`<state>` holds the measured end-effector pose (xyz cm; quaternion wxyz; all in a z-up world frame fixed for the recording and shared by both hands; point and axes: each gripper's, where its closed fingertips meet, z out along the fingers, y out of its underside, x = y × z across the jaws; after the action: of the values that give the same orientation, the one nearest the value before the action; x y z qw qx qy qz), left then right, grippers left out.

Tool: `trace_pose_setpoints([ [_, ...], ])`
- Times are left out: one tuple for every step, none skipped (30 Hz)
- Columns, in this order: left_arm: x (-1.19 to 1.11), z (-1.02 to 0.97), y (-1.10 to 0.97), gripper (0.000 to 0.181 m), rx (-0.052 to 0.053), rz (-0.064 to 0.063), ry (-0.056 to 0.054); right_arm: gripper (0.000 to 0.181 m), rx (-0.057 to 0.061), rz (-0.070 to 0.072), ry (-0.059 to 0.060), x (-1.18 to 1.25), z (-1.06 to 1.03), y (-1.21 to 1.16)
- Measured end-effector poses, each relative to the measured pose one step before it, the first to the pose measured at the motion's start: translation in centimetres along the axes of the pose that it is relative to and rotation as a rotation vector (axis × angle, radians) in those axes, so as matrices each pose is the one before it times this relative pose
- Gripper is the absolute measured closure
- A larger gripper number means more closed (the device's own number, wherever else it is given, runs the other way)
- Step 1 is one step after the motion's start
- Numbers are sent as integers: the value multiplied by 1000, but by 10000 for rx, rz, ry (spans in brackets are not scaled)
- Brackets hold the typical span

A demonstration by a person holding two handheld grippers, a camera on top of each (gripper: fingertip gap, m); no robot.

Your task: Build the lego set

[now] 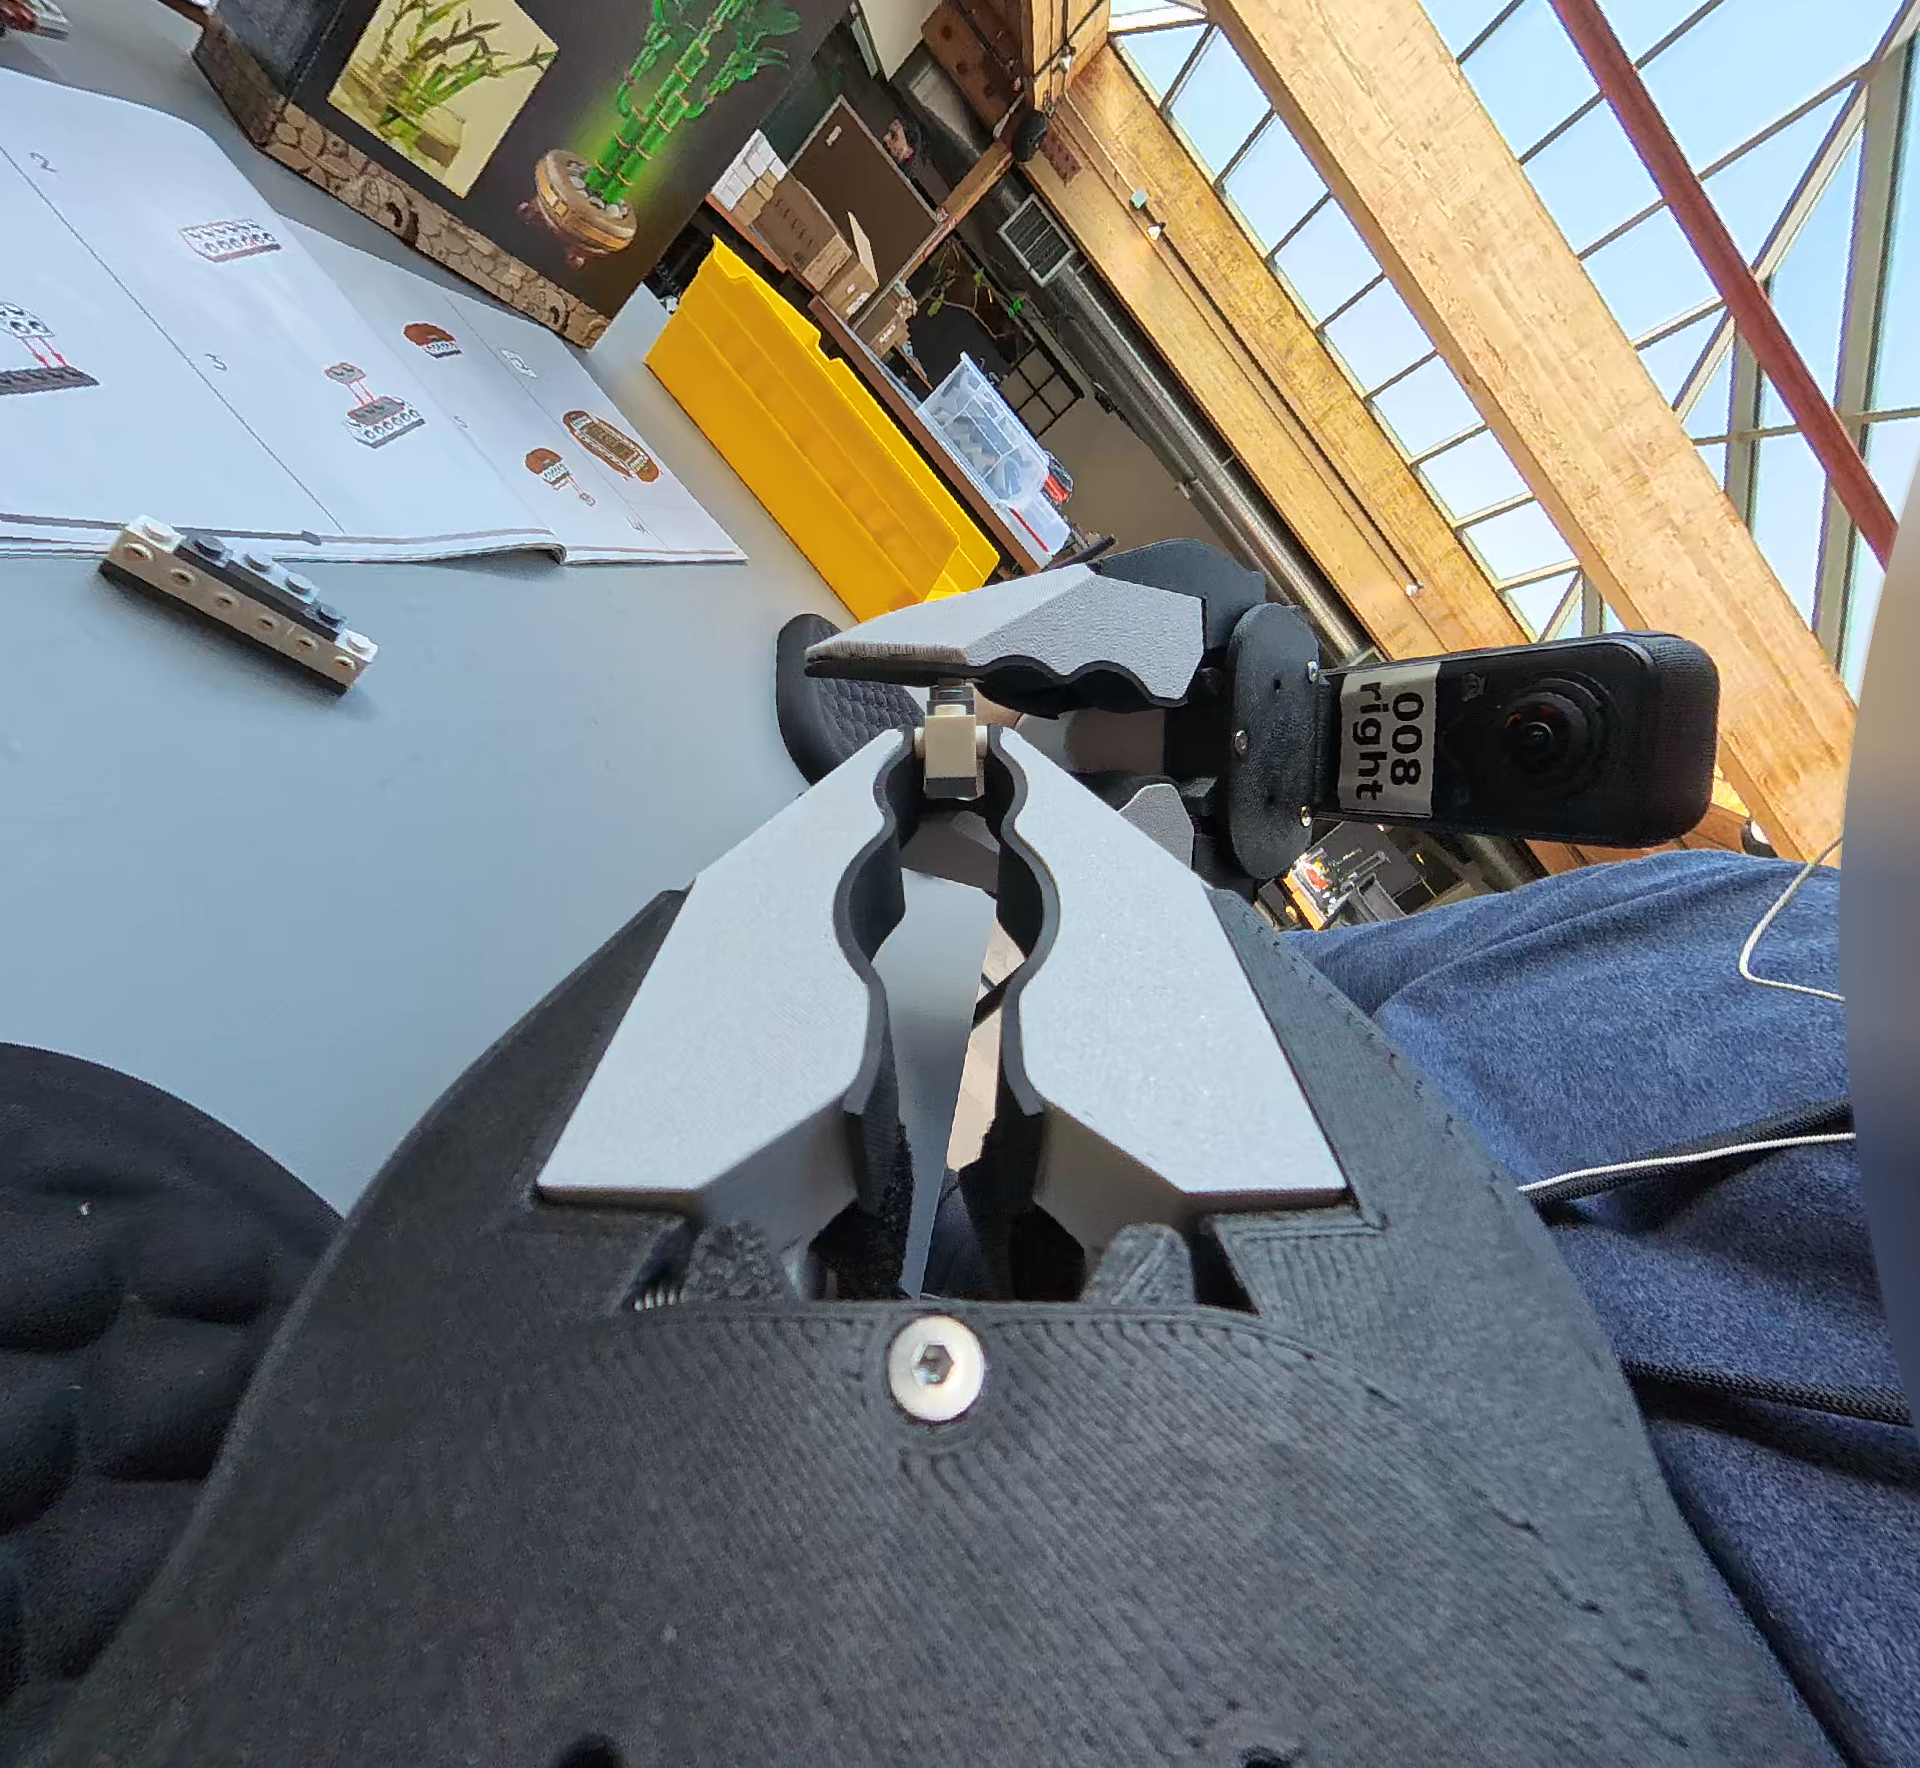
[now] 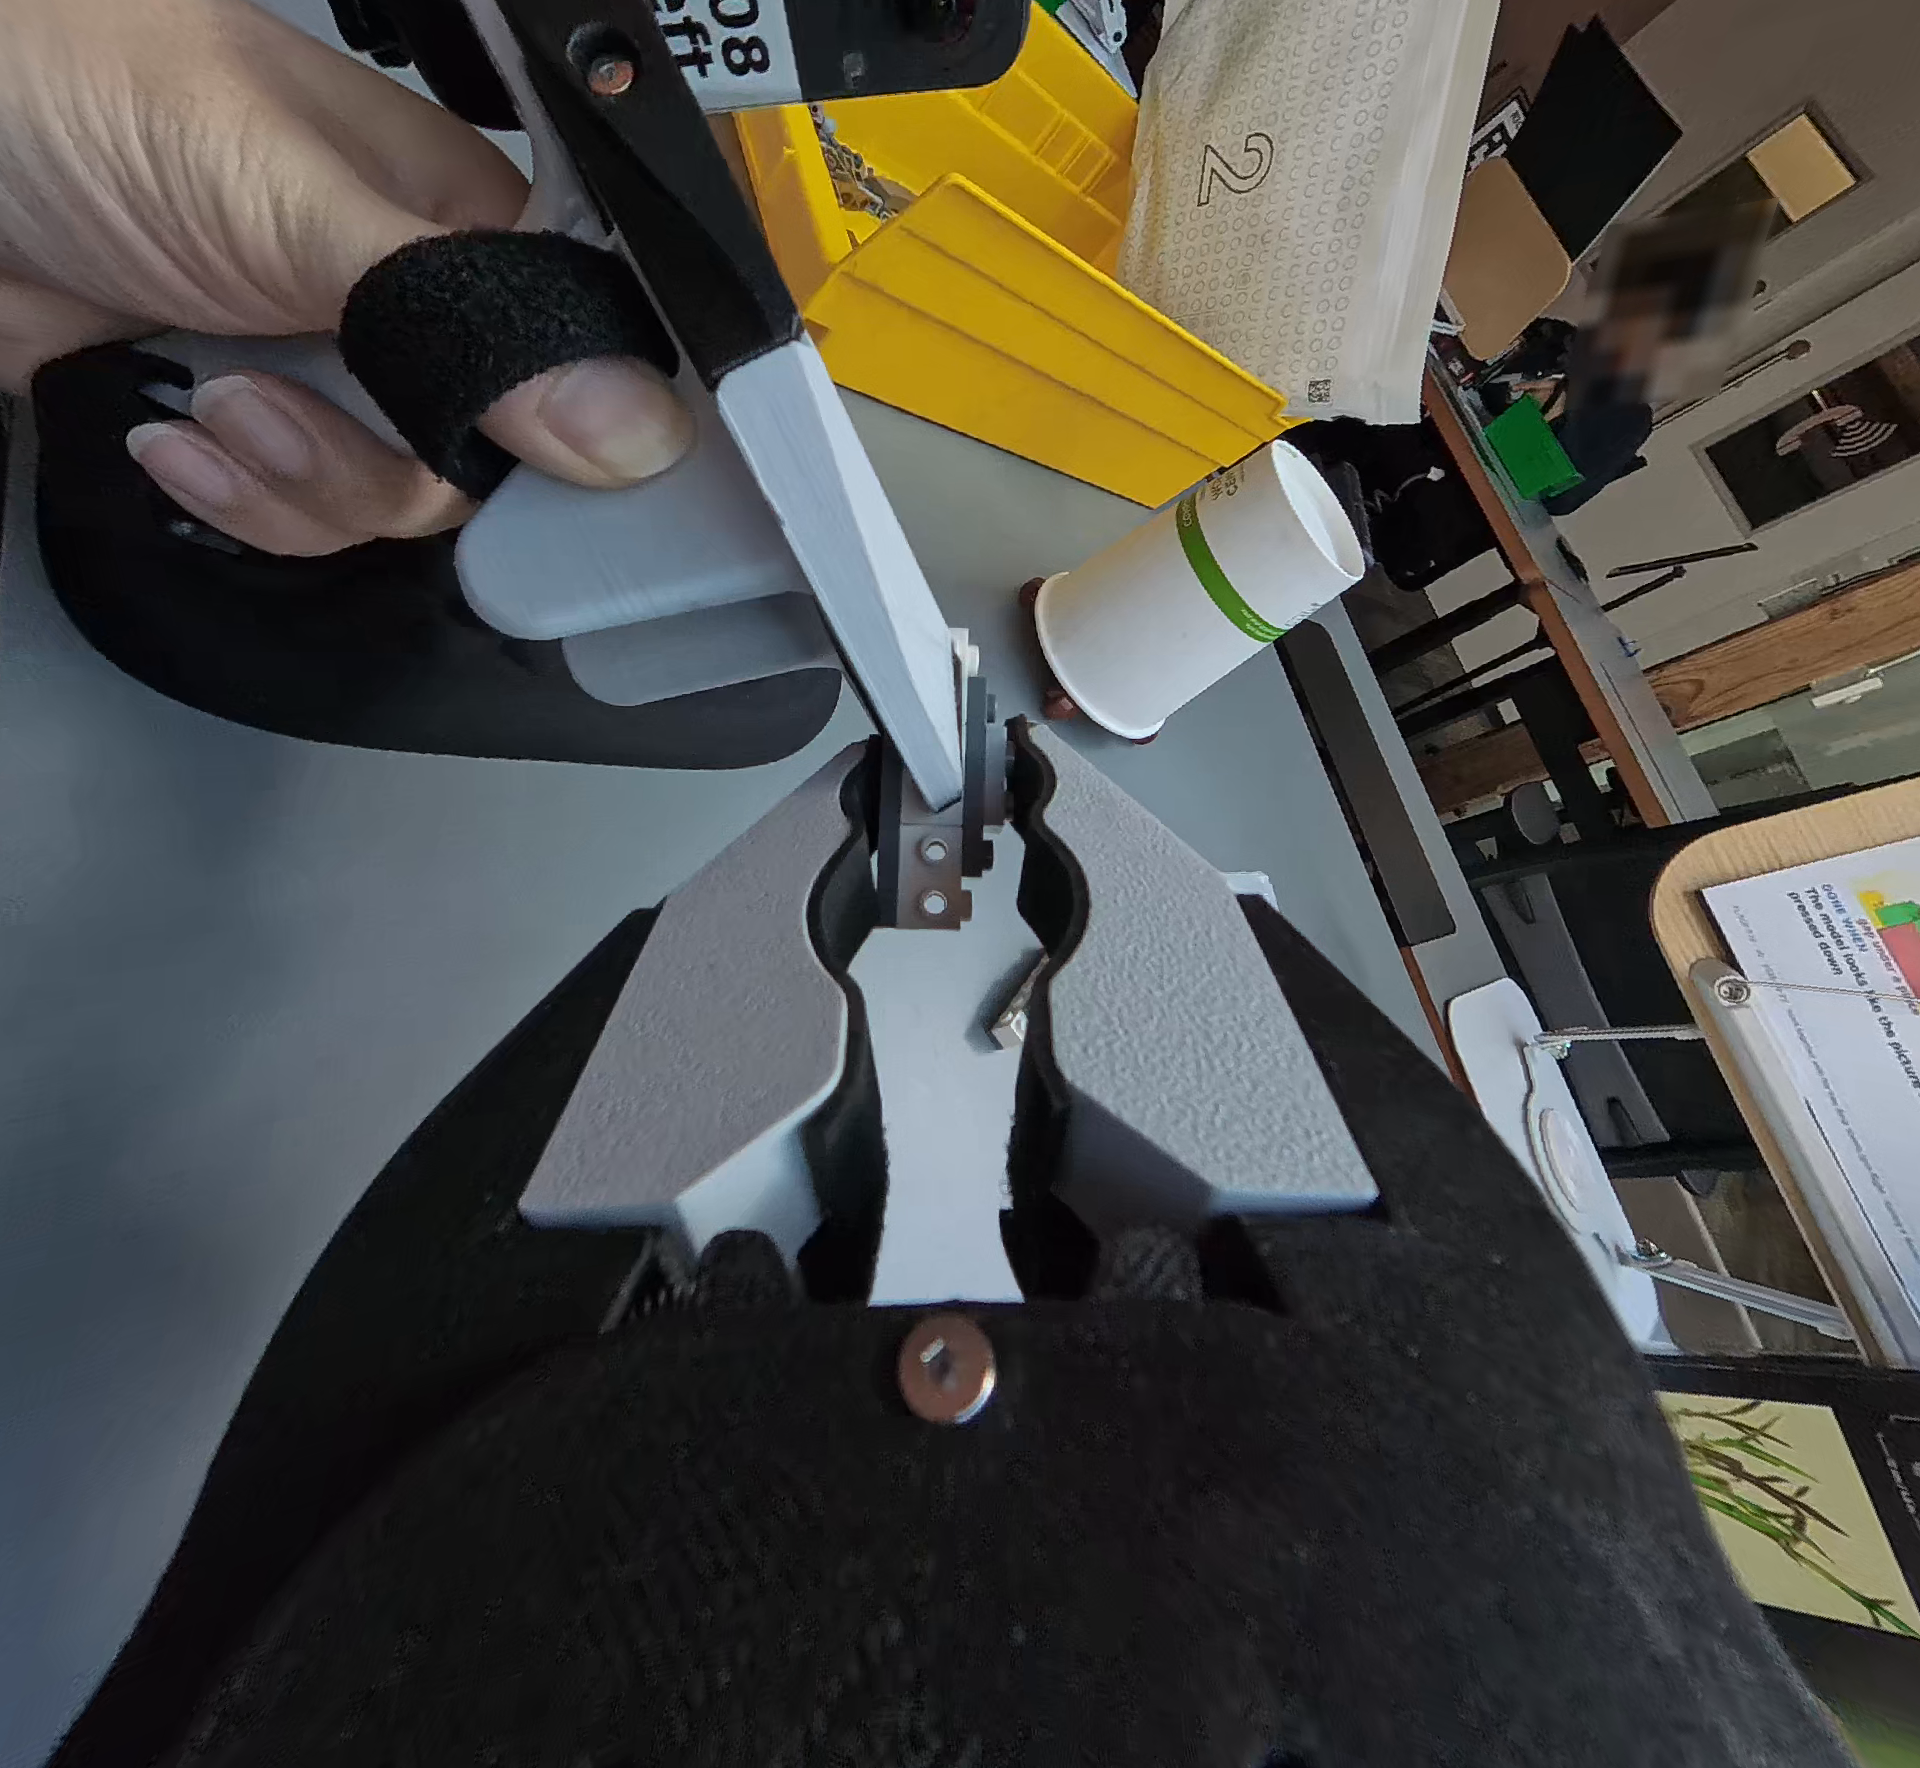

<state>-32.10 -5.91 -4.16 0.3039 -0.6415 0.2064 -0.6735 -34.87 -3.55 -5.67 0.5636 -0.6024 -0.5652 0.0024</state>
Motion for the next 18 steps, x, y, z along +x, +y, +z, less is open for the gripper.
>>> trace_pose_setpoints([
  [-47,-49,-127,172,88,-10,-17,160,160,247,-29,35,125,-79],
  [-47,-41,-120,172,67,24,-52,158,131,209,-13,57,83,-61],
  [23,-31,-140,172,80,-5,5,158,90,1,66,97,3,-66],
  [60,-29,-83,172,59,-56,66,158,4,-136,-7,10,-14,8],
  [-13,-20,44,172,-27,-45,69,159,-124,-42,-151,-105,-13,161],
  [-31,-29,86,172,-71,-66,71,160,-39,103,-157,-119,8,70],
  [41,-95,-7,168,-44,-141,118,160,-55,97,-36,59,-33,152],
  [39,-169,-77,166,-24,-174,121,160,-94,-2,8,174,-52,270],
  [-75,-221,-90,166,-26,-137,49,160,-123,-23,-58,93,-84,314],
  [-153,-252,-102,167,-13,-61,-16,160,-47,-20,-20,138,-110,193],
  [-148,-222,-117,167,17,-19,-25,160,25,-9,-69,53,-133,70],
  [-38,-122,-74,167,5,-30,27,160,71,-35,-288,-312,-97,-48],
  [89,26,96,167,-89,-73,108,160,-25,-49,-137,-132,-26,60],
  [70,134,247,165,-179,-113,117,160,-66,-139,69,115,-3,99],
  [-66,188,341,167,-203,-98,28,160,-26,-253,-98,-188,48,32],
  [-151,155,329,175,-170,-16,-55,160,-68,-242,-32,-101,67,85],
  [-229,58,134,176,-21,107,-142,160,-119,-223,44,18,107,167],
  [-241,11,35,176,39,112,-195,159,-132,-165,21,-14,126,218],
])
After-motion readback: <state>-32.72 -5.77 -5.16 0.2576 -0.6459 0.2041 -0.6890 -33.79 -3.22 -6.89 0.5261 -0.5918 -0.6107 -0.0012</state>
